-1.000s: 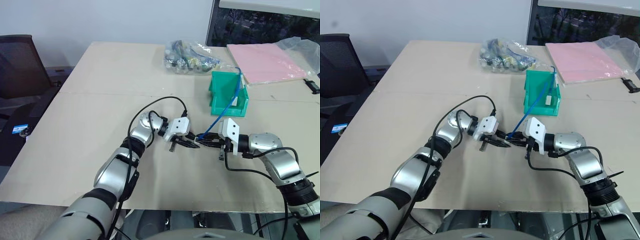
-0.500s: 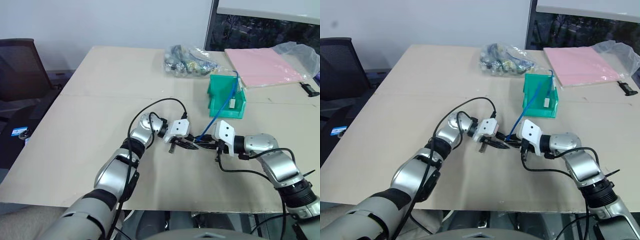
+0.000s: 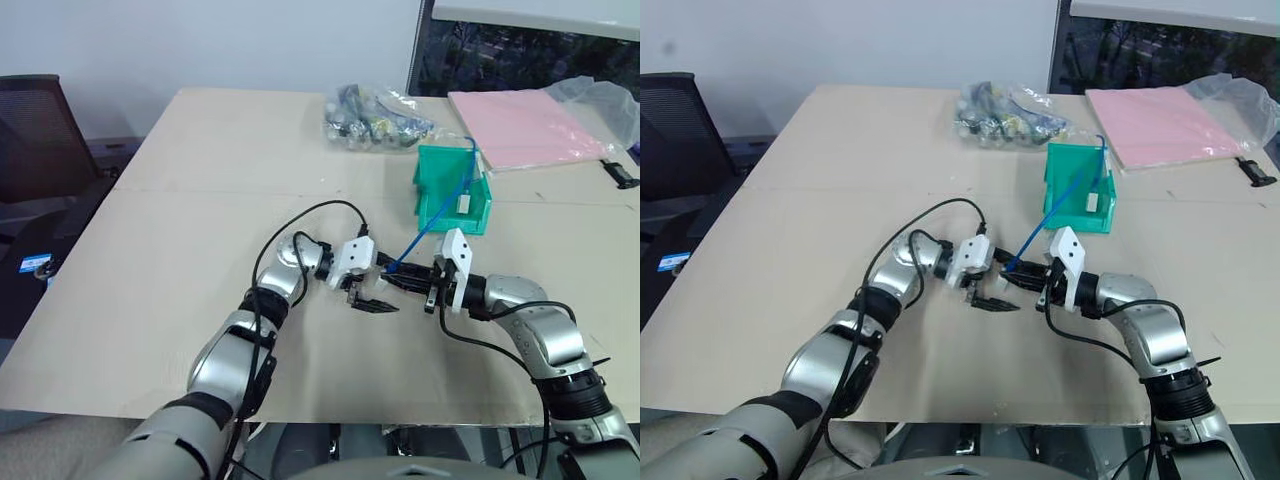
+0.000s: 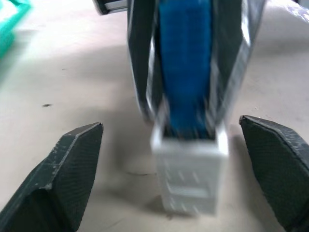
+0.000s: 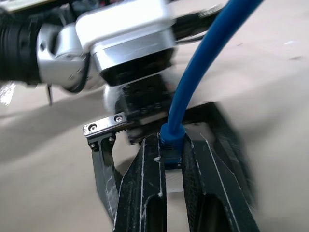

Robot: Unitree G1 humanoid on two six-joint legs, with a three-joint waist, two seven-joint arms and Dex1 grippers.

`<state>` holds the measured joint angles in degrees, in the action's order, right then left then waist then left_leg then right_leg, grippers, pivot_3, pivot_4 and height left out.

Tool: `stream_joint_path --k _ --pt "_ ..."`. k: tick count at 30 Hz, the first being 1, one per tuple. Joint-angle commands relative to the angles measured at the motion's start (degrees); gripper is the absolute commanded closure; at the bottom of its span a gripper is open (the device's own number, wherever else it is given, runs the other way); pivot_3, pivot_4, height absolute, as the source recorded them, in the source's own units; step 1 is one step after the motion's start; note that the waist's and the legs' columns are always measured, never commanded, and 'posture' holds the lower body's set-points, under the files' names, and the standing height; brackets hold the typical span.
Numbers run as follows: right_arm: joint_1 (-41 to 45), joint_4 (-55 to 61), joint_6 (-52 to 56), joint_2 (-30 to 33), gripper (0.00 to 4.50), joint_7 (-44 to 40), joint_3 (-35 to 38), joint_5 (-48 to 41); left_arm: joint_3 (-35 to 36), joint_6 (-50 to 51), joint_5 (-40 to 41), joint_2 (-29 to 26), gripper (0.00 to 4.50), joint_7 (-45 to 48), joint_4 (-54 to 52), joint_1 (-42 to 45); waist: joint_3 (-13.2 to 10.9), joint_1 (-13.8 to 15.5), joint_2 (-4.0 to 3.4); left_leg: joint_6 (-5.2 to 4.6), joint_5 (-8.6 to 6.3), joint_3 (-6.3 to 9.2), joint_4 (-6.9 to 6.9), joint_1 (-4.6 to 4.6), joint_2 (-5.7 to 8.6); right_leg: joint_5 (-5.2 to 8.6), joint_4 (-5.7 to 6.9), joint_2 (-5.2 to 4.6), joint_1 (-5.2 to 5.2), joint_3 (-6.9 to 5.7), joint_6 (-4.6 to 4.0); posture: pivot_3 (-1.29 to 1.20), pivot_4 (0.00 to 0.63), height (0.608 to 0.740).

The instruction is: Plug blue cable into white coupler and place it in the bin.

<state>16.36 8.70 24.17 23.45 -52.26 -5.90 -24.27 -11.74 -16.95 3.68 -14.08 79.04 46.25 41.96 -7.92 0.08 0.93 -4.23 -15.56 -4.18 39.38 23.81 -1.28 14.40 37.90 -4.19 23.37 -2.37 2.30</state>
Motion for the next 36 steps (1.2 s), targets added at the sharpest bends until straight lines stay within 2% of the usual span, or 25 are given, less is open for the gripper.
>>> stream_joint_path --k 1,5,7,9,13,17,20,24,26,27,28,32,36 --pt "4.1 0.3 1.3 0.9 4.5 1.6 6.4 -4.3 5.6 10.9 5.7 -4.6 0.13 -4.8 -16.7 -5.2 -0.1 -0.6 -0.11 0.0 0.0 0.01 -0.02 0.0 -0.01 0.0 0.01 0.0 0.01 0.0 0.0 0.0 0.15 0.74" --pt "10.4 -5.7 4.2 3.4 4.5 4.7 10.7 -4.2 7.2 28.1 7.3 -10.5 0.13 -12.0 -40.2 -13.7 -0.3 -0.8 -0.29 0.04 0.01 0.02 -0.1 0.0 -0.03 0.0 0.0 -0.02 0.03 0.03 0.01 0.0 0.15 0.74" --pt "15.6 -12.1 4.6 6.2 4.5 4.4 11.7 -2.7 9.2 40.0 9.9 -11.0 0.13 -18.5 -52.1 -15.5 -0.5 -0.6 -0.37 0.05 0.02 0.02 -0.12 0.01 0.01 0.0 -0.04 -0.08 0.02 -0.03 0.01 0.0 0.15 0.74" --pt "21.5 -19.4 5.9 8.9 4.5 2.4 10.7 -1.5 11.5 51.1 13.6 -9.1 0.13 -25.9 -61.5 -15.0 -0.6 -0.2 -0.38 0.04 0.02 0.01 -0.11 0.05 0.1 0.0 -0.05 -0.16 0.02 -0.04 0.01 0.0 0.15 0.74" --pt "32.2 -34.6 2.9 9.9 4.5 -0.2 7.0 3.7 11.6 62.6 16.5 -6.5 0.13 -34.5 -69.9 -12.7 -0.7 -0.5 -0.33 0.06 0.03 -0.05 -0.08 0.03 0.15 -0.01 -0.06 -0.08 -0.01 0.03 0.03 0.0 0.15 0.74" --pt "41.7 -49.6 0.8 8.5 4.5 0.1 4.9 8.8 11.1 67.3 17.8 -5.2 0.13 -39.5 -71.5 -10.8 -0.7 -0.9 -0.33 0.35 0.21 -0.09 -0.16 -0.03 0.07 0.0 -0.03 0.18 0.0 0.08 0.03 0.0 0.15 0.74" --pt "45.3 -57.0 -5.1 7.6 3.27 1.5 3.8 12.8 10.7 67.9 18.4 -5.1 0.0 -41.1 -71.8 -10.5 -0.7 -0.9 -0.33 0.44 0.26 -0.08 -0.25 -0.02 0.01 0.0 -0.05 0.19 0.03 0.08 0.03 0.0 0.15 0.74" --pt "48.6 -63.9 -13.6 6.9 1.2 11.5 7.8 14.7 10.7 67.2 19.3 -5.1 0.0 -42.2 -71.6 -10.5 -0.8 -0.8 -0.36 0.49 0.29 -0.12 -0.29 0.03 0.02 0.01 -0.13 0.16 0.05 0.09 0.04 0.0 0.15 0.74" --pt "48.3 -64.8 -15.9 7.2 0.26 15.6 10.9 13.7 10.8 66.2 19.7 -5.4 0.0 -42.4 -72.0 -10.9 -0.8 -0.6 -0.36 0.5 0.29 -0.15 -0.28 0.05 0.05 0.01 -0.16 0.14 0.05 0.1 0.04 0.0 0.15 0.74" --pt "47.5 -64.4 -16.7 7.5 0.02 17.7 12.8 12.9 10.9 65.5 19.7 -5.8 0.0 -42.3 -72.6 -11.2 -0.8 -0.6 -0.36 0.5 0.29 -0.15 -0.28 0.06 0.06 0.01 -0.18 0.13 0.05 0.09 0.04 0.0 0.15 0.74" --pt "45.9 -62.7 -16.8 8.0 0.02 18.7 14.4 12.1 11.1 64.5 19.8 -6.1 0.0 -42.2 -73.3 -11.7 -0.8 -0.6 -0.36 0.5 0.29 -0.16 -0.28 0.06 0.06 0.01 -0.2 0.12 0.04 0.1 0.04 0.0 0.15 0.74" --pt "31.9 -44.1 -13.0 10.0 0.02 16.2 18.5 8.1 12.5 61.0 19.9 -7.3 0.0 -42.2 -75.3 -14.2 -0.8 0.0 -0.35 0.52 0.29 -0.07 -0.3 0.07 0.04 0.02 -0.33 0.05 -0.04 0.08 0.06 0.0 0.15 0.74" --pt "11.4 -16.4 -7.9 10.5 0.02 11.1 21.8 -0.2 13.0 53.2 17.4 -11.3 0.0 -40.0 -74.7 -20.5 -0.8 0.1 -0.41 0.6 0.34 -0.09 -0.48 0.01 -0.02 0.02 -0.33 0.08 0.0 0.11 0.07 0.0 0.15 0.74"
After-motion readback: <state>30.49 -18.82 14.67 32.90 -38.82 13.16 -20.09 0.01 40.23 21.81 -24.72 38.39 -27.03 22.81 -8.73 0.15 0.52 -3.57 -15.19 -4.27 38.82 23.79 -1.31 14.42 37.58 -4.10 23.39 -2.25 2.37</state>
